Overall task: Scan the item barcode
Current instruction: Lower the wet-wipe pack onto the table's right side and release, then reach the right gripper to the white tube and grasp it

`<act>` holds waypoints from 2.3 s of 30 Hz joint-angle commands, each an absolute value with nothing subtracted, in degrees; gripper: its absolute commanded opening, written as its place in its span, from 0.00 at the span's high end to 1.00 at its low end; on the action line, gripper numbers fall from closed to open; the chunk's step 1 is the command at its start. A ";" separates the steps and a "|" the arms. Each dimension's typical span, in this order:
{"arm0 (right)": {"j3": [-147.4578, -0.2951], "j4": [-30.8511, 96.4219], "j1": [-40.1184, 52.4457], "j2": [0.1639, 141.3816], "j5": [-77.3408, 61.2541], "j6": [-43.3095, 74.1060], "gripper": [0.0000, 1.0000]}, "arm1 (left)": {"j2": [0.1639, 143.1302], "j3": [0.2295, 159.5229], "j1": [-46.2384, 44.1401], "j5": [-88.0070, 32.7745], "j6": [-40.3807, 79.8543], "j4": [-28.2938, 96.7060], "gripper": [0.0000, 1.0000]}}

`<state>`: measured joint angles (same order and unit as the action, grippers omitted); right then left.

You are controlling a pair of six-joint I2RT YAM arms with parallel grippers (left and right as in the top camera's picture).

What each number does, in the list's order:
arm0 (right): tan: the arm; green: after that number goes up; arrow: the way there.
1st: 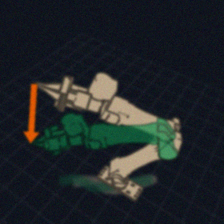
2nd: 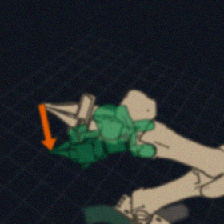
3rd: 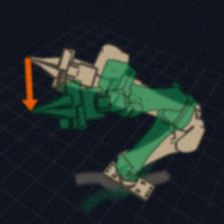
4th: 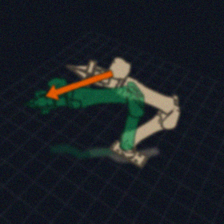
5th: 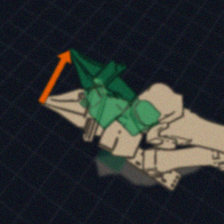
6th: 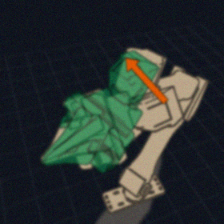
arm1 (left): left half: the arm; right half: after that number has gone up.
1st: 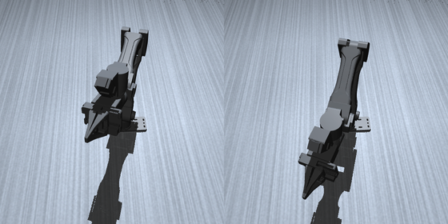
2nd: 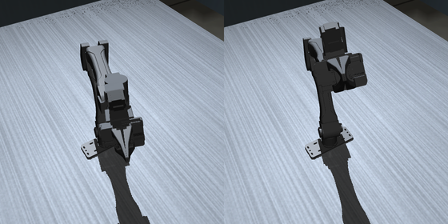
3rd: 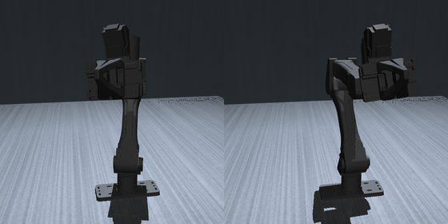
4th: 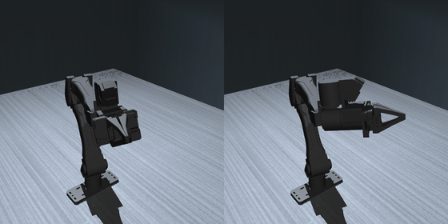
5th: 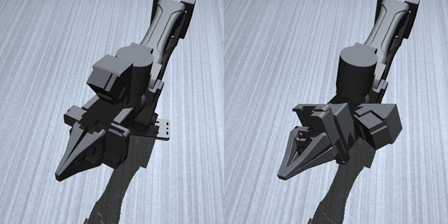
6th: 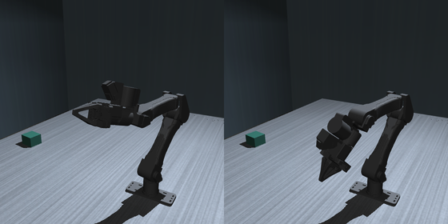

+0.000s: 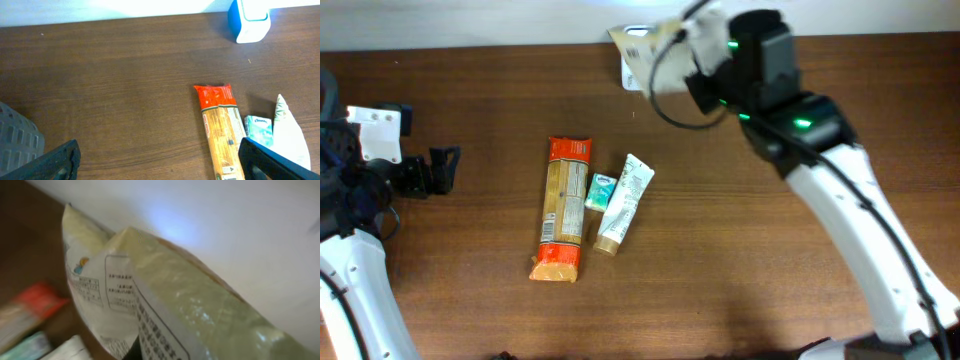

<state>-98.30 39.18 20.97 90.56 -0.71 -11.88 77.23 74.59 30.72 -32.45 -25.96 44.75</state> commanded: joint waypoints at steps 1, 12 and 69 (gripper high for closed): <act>-98.56 48.38 13.58 87.55 -16.43 2.42 0.96 | 77.19 75.05 30.92 -33.23 -26.89 44.62 0.01; -82.13 58.15 -16.95 97.67 -23.18 0.25 0.96 | 77.21 75.05 30.92 -33.23 -26.89 44.60 0.01; -97.34 55.13 34.33 127.24 -17.23 29.47 0.59 | 77.21 75.05 30.92 -33.23 -26.89 44.62 0.01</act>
<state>-96.97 56.14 33.32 126.41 -22.24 27.75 77.25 74.59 30.72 -32.45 -25.96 44.73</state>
